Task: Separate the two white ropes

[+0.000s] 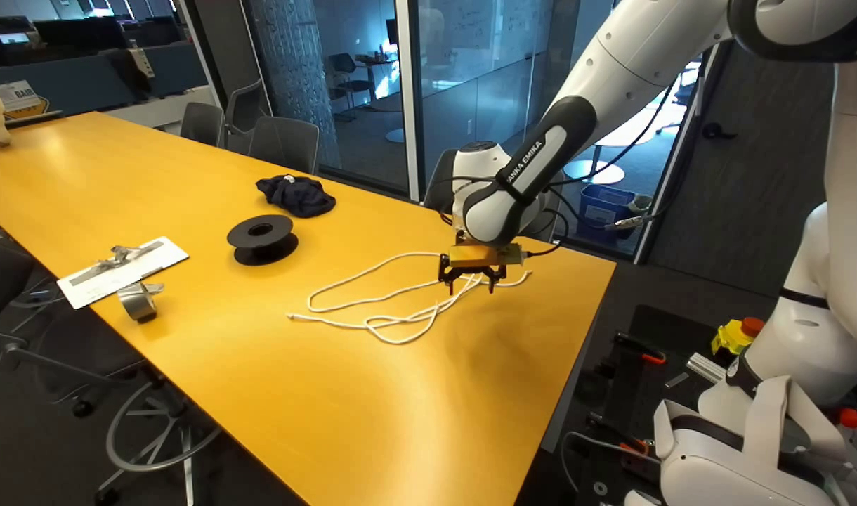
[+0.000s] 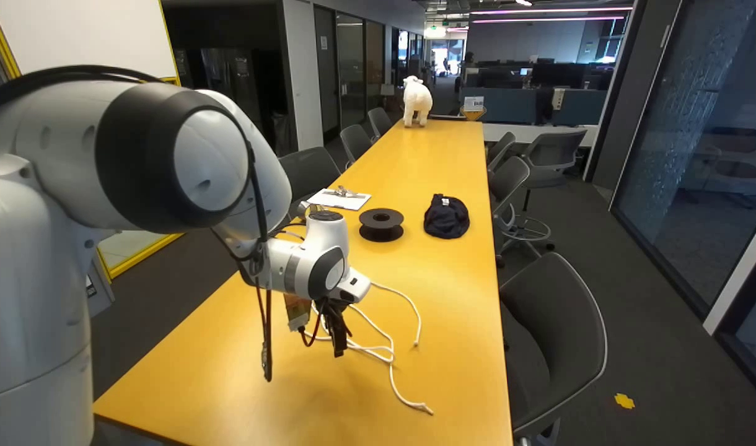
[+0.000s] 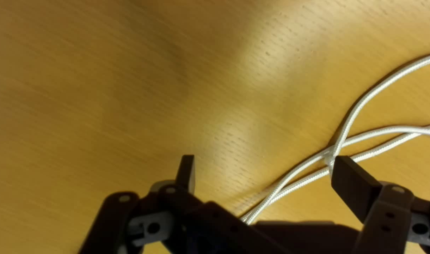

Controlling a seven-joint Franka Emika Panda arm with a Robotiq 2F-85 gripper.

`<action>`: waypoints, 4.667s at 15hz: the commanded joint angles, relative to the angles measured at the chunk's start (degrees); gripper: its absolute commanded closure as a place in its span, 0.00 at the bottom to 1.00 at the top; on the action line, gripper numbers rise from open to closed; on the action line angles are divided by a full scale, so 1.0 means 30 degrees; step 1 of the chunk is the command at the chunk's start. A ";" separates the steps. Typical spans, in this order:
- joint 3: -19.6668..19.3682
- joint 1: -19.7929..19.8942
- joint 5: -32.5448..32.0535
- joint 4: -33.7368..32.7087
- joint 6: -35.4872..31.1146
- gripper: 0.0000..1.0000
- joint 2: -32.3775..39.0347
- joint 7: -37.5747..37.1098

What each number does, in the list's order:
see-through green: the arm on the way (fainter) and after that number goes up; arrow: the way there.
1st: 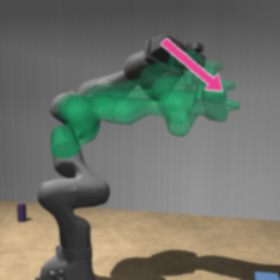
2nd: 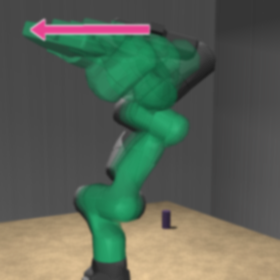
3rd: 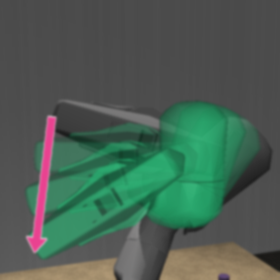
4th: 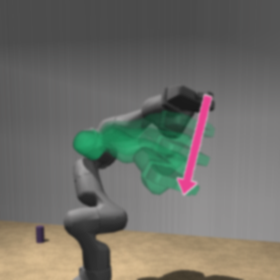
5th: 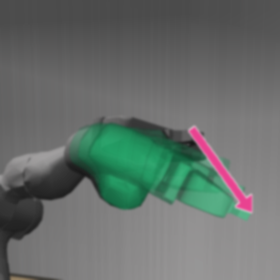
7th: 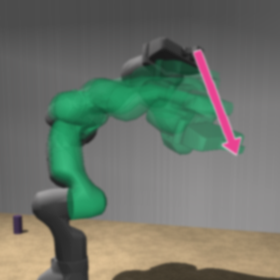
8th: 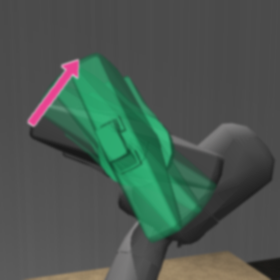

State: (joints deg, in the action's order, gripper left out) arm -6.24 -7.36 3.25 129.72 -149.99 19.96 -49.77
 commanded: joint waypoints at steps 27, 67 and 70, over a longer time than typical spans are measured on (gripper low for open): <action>0.1224 0.1286 0.3425 -0.7018 0.2204 0.00 0.6134 0.3558; 0.2125 0.1064 0.4379 0.0835 0.9658 0.98 -0.1187 0.5119; 0.2082 0.1154 0.4441 0.0767 0.9707 0.98 -0.1128 0.5369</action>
State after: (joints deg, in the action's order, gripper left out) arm -0.10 -4.55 15.07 130.96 -121.88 18.52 -35.69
